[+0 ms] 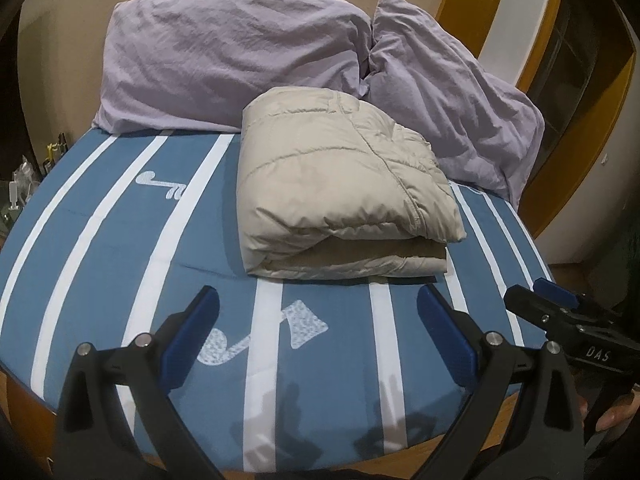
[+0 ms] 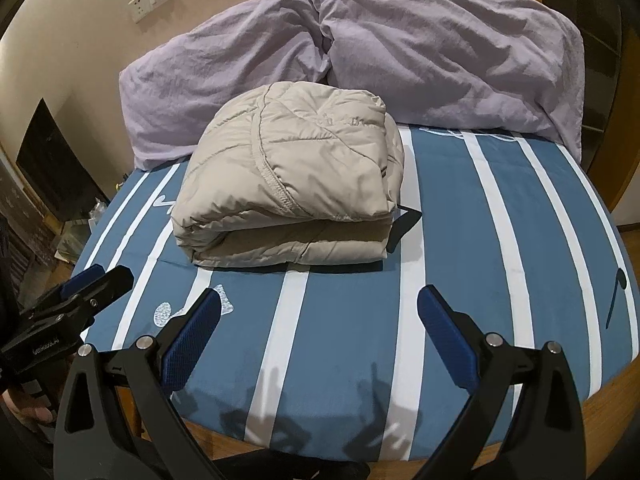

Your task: Fold large clothes

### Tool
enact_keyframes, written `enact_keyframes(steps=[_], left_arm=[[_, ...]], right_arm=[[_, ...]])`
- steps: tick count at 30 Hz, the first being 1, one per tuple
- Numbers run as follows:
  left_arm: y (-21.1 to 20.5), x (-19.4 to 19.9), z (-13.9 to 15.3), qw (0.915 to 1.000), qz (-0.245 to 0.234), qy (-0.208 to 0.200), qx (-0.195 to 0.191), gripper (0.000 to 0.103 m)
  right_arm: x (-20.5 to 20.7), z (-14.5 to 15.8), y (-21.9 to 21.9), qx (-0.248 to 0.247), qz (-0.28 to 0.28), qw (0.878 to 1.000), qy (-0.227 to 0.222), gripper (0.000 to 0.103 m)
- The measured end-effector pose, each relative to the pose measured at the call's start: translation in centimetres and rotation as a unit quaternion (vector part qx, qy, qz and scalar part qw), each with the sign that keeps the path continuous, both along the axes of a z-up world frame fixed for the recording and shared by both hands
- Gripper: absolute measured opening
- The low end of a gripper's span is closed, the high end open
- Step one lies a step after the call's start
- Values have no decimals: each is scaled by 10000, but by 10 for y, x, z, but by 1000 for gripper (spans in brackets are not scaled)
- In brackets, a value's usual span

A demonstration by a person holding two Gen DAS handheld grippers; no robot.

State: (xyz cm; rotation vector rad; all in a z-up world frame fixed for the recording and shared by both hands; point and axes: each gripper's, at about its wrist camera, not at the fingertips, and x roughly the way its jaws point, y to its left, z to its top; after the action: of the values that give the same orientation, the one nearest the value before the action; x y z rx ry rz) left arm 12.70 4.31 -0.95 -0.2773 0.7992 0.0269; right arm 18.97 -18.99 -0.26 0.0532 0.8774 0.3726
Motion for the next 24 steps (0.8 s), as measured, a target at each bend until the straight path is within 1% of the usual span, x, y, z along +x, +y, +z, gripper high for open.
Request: enact_keyframes(steps=[14, 24], left_arm=[[-4, -2, -5, 9999, 28, 55, -120, 99], [-5, -5, -4, 10000, 27, 25, -75, 99]], right_arm=[[-1, -5, 1, 65, 20, 9999, 79, 100], [3, -8, 3, 91, 120, 9998, 128, 100]])
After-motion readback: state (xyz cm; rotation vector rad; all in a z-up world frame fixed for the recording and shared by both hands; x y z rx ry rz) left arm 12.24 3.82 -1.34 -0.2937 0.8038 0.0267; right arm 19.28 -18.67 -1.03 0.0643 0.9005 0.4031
